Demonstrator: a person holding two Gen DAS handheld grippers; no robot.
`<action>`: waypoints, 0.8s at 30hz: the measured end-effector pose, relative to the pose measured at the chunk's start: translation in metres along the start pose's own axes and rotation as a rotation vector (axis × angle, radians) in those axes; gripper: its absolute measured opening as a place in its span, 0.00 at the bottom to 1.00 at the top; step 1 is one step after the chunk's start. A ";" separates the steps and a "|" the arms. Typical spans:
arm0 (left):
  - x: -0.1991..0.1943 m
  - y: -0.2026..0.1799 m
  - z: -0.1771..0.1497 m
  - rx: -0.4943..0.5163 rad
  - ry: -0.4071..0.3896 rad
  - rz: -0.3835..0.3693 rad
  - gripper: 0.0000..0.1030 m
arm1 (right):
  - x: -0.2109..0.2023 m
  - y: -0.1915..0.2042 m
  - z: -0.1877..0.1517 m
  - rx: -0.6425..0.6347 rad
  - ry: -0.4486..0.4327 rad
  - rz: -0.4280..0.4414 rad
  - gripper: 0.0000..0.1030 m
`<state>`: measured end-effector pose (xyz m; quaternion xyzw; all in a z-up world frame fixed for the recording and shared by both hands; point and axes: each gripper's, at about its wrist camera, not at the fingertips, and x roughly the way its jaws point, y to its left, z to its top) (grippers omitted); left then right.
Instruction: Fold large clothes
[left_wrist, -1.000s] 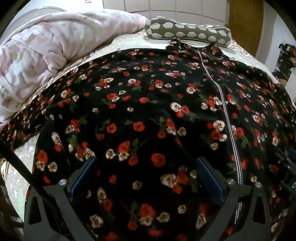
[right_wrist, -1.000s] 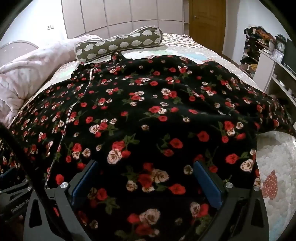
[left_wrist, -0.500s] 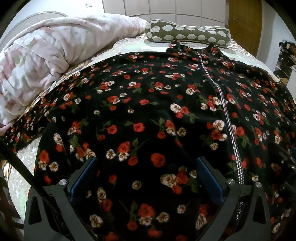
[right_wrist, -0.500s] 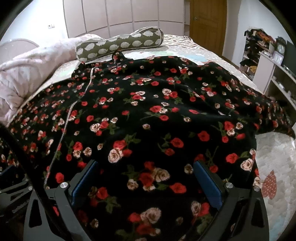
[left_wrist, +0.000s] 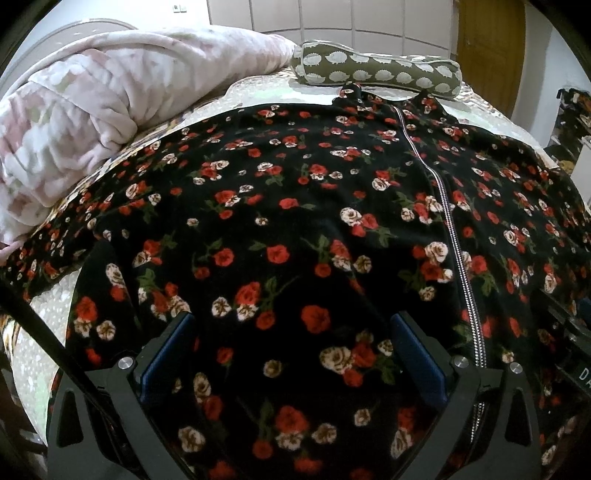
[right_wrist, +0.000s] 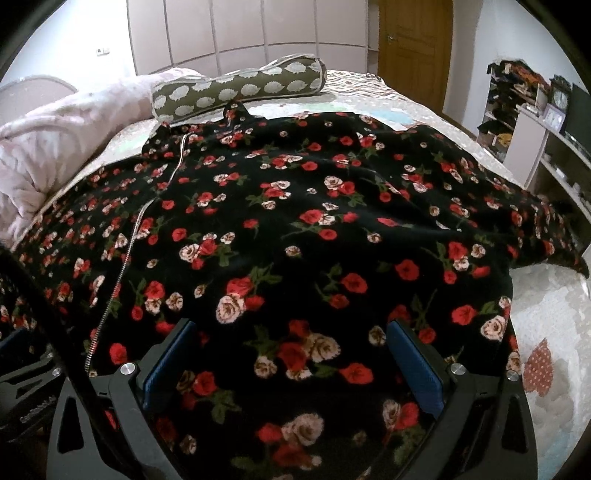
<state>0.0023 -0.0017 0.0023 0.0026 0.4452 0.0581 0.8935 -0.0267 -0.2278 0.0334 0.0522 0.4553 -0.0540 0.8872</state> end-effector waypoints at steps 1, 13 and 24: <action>0.000 0.001 0.000 -0.003 0.000 -0.005 1.00 | -0.001 -0.002 0.000 0.009 -0.004 0.010 1.00; 0.000 0.003 -0.006 -0.025 -0.001 -0.056 1.00 | 0.001 0.000 0.001 0.003 0.001 0.000 1.00; -0.003 -0.005 -0.007 -0.029 -0.004 -0.065 1.00 | 0.002 0.000 0.001 0.006 0.001 0.002 1.00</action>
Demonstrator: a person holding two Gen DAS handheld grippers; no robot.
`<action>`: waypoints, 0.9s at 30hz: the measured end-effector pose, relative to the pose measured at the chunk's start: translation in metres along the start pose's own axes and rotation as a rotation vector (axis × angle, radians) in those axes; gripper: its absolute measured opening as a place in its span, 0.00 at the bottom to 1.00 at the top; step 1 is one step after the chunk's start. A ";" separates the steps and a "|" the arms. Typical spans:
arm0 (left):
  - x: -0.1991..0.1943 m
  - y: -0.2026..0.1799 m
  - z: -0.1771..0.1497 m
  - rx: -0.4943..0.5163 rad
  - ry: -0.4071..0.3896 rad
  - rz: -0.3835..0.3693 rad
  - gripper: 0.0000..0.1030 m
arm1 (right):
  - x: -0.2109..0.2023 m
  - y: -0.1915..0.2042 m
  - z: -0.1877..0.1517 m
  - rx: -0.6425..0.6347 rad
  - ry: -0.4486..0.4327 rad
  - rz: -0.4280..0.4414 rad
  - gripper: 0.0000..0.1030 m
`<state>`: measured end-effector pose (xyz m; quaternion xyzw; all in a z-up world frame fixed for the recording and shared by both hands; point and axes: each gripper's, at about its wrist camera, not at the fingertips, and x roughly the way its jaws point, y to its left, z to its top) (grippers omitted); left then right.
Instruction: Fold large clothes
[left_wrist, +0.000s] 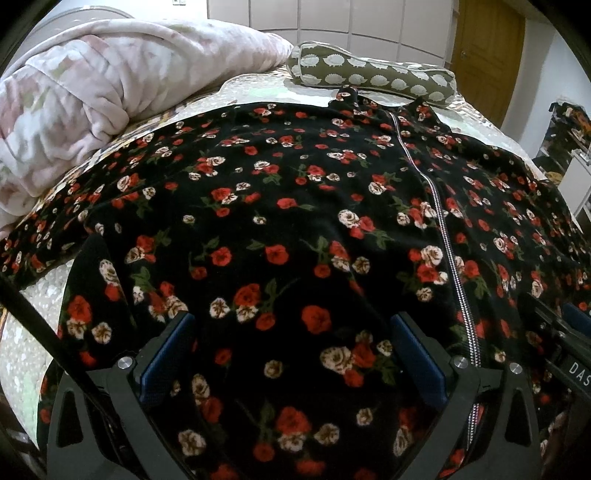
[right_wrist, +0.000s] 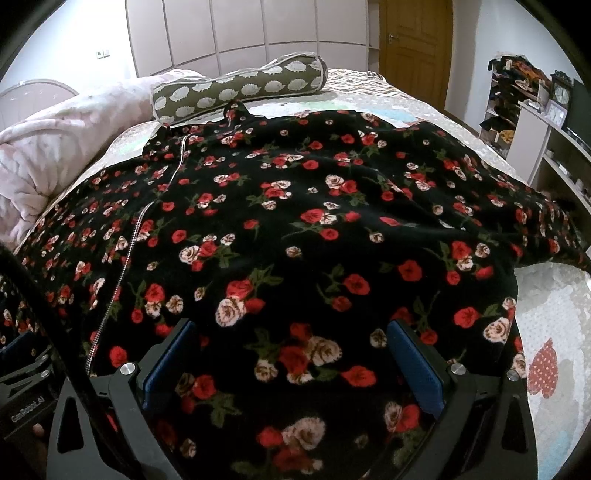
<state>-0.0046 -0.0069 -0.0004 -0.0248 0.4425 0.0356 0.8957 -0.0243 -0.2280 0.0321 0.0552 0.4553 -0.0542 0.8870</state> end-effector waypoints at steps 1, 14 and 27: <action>0.000 -0.001 0.000 -0.001 0.000 -0.001 1.00 | 0.000 0.000 0.000 0.000 0.000 -0.001 1.00; 0.001 0.005 0.002 0.004 0.006 0.000 1.00 | 0.000 0.001 0.000 -0.004 0.000 -0.008 1.00; -0.020 0.127 0.018 -0.092 0.046 0.162 0.93 | 0.000 0.001 0.000 -0.003 -0.001 -0.008 1.00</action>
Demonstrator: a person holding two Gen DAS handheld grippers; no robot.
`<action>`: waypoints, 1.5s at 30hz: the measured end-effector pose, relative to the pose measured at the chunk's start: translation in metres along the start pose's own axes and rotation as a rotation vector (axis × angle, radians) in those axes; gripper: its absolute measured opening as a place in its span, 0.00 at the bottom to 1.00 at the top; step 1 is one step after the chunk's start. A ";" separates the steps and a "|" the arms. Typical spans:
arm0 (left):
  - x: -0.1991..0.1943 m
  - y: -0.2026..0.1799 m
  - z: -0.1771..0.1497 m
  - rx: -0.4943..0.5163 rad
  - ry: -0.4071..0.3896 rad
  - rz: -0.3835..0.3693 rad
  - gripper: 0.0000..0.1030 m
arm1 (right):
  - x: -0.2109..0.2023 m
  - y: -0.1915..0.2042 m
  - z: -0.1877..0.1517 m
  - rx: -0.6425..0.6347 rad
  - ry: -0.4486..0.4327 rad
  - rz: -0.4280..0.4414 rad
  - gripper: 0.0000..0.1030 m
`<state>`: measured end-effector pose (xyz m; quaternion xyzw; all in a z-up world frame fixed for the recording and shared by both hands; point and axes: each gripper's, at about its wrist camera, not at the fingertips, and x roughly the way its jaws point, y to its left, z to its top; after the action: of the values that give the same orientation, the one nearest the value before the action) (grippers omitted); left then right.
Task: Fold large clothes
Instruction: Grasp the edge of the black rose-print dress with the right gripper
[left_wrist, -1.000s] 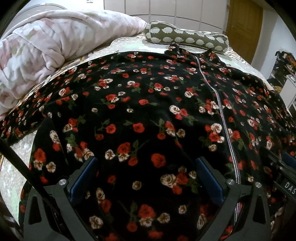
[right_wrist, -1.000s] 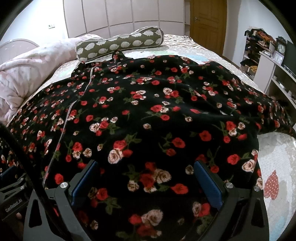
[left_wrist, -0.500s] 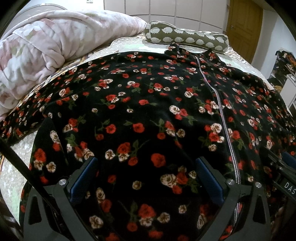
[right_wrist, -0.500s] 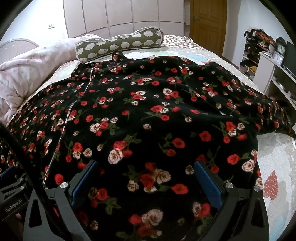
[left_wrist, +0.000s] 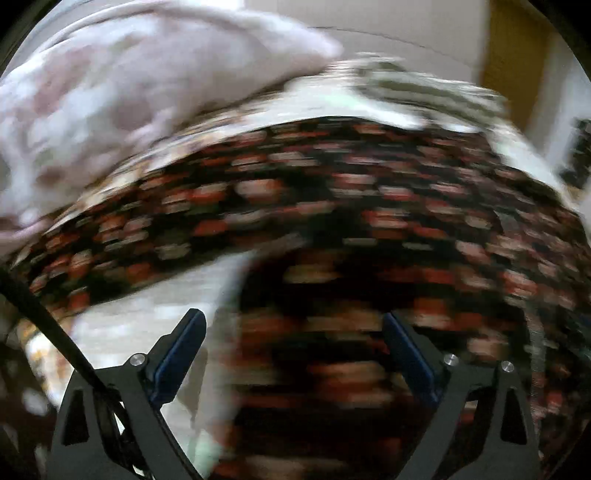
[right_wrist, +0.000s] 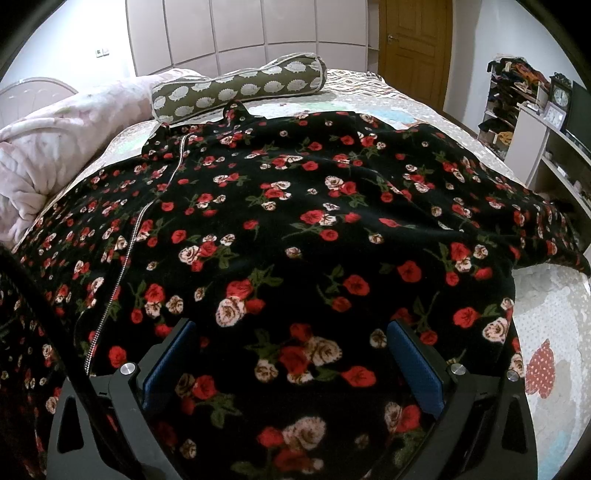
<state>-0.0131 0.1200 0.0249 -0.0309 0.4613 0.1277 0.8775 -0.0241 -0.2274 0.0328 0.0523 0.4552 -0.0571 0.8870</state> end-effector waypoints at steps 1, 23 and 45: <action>0.005 0.015 0.002 -0.034 0.010 0.045 0.93 | 0.000 0.000 0.000 0.000 0.000 0.000 1.00; -0.137 -0.023 -0.035 -0.048 -0.099 -0.312 0.93 | -0.066 -0.092 0.028 0.220 -0.066 0.195 0.71; -0.128 -0.054 -0.043 -0.041 -0.012 -0.357 0.93 | -0.032 -0.432 -0.002 1.053 -0.139 0.112 0.62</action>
<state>-0.1036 0.0358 0.1013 -0.1292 0.4407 -0.0205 0.8880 -0.1085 -0.6524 0.0397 0.5106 0.3014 -0.2340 0.7705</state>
